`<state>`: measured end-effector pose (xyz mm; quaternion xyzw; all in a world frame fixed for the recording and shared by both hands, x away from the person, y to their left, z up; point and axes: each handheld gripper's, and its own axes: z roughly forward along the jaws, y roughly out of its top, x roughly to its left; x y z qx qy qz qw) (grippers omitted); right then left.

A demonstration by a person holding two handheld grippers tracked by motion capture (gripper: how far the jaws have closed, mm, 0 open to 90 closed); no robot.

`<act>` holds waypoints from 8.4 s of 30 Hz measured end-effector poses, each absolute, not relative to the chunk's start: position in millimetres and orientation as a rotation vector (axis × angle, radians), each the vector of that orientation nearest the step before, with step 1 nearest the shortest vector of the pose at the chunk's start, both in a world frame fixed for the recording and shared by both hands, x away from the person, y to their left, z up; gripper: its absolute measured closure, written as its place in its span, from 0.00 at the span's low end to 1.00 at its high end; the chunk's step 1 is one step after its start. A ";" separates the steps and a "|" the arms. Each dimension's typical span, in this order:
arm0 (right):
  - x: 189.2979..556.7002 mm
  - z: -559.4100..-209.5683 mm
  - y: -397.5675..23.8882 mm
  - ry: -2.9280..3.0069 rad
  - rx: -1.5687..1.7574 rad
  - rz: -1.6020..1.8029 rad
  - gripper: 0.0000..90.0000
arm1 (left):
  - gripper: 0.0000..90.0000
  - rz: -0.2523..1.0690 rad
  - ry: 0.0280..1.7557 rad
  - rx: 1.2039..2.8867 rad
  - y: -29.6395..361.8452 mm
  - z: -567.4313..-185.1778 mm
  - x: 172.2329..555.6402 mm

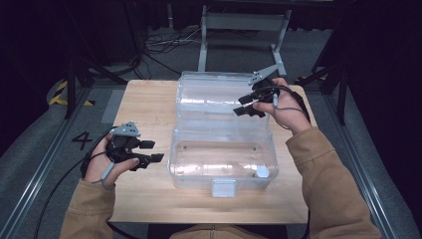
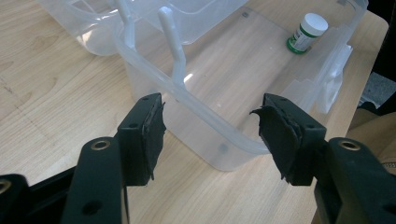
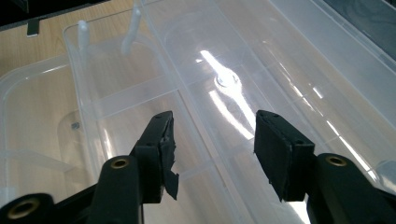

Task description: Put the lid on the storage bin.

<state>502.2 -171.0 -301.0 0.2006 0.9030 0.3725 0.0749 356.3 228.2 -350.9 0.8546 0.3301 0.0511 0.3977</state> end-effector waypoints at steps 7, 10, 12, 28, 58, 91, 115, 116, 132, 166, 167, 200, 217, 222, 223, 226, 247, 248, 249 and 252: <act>505.3 -306.1 -162.2 2.743 0.572 1.100 0.60 | 0.45 0.124 0.824 2.175 224.8 -352.1 356.9; 506.0 -306.0 -161.3 2.743 0.562 1.102 0.64 | 0.45 0.124 0.823 2.175 224.2 -352.2 356.9; 507.2 -306.1 -161.0 2.747 0.544 1.104 0.67 | 0.45 0.119 0.818 2.181 223.1 -352.2 357.2; 503.1 -305.8 -161.3 2.759 0.534 1.118 0.89 | 0.45 0.083 0.741 2.237 197.4 -356.4 356.4; 502.7 -306.9 -163.1 2.753 0.578 1.138 0.89 | 0.50 -0.117 0.523 2.461 131.1 -392.4 353.6; 495.1 -308.2 -161.8 2.727 0.581 1.156 0.90 | 0.85 -0.131 0.476 2.515 126.0 -404.1 354.1; 473.9 -300.8 -163.2 2.728 0.511 1.147 0.91 | 0.85 -0.125 0.481 2.521 125.3 -405.1 353.5; 473.0 -300.6 -163.2 2.729 0.511 1.148 0.91 | 0.85 -0.125 0.482 2.521 125.3 -405.0 353.4; 454.7 -297.6 -165.2 2.728 0.453 1.138 0.91 | 0.85 -0.118 0.489 2.524 124.9 -405.2 352.8; 424.2 -297.8 -166.6 2.750 0.336 1.111 0.91 | 0.84 -0.111 0.501 2.536 124.5 -405.4 352.0; 423.5 -297.8 -166.3 2.750 0.331 1.109 0.91 | 0.84 -0.111 0.501 2.536 124.5 -405.4 352.0; 402.3 -302.8 -163.2 2.786 0.247 1.066 0.91 | 0.84 -0.110 0.502 2.541 124.4 -405.3 351.9; 394.3 -306.5 -163.3 2.797 0.231 1.057 0.91 | 0.84 -0.108 0.500 2.544 124.3 -405.3 352.0; 392.1 -307.9 -163.3 2.795 0.234 1.063 0.91 | 0.84 -0.105 0.497 2.548 124.4 -405.1 352.2; 391.3 -308.4 -163.5 2.797 0.227 1.061 0.91 | 0.84 -0.106 0.502 2.548 124.3 -405.1 352.1; 390.6 -309.1 -163.5 2.799 0.222 1.060 0.91 | 0.84 -0.109 0.504 2.546 124.3 -405.2 352.0; 382.4 -313.6 -163.0 2.766 0.187 1.034 0.96 | 0.79 -0.134 0.517 2.522 125.1 -403.3 351.7; 382.4 -313.6 -163.1 2.766 0.186 1.035 0.96 | 0.78 -0.128 0.509 2.515 125.4 -402.6 352.0; 382.4 -313.7 -163.2 2.765 0.186 1.036 0.96 | 0.77 -0.124 0.512 2.512 126.3 -401.0 351.8; 382.0 -313.8 -163.2 2.764 0.188 1.037 0.96 | 0.76 -0.126 0.509 2.477 129.6 -396.1 351.6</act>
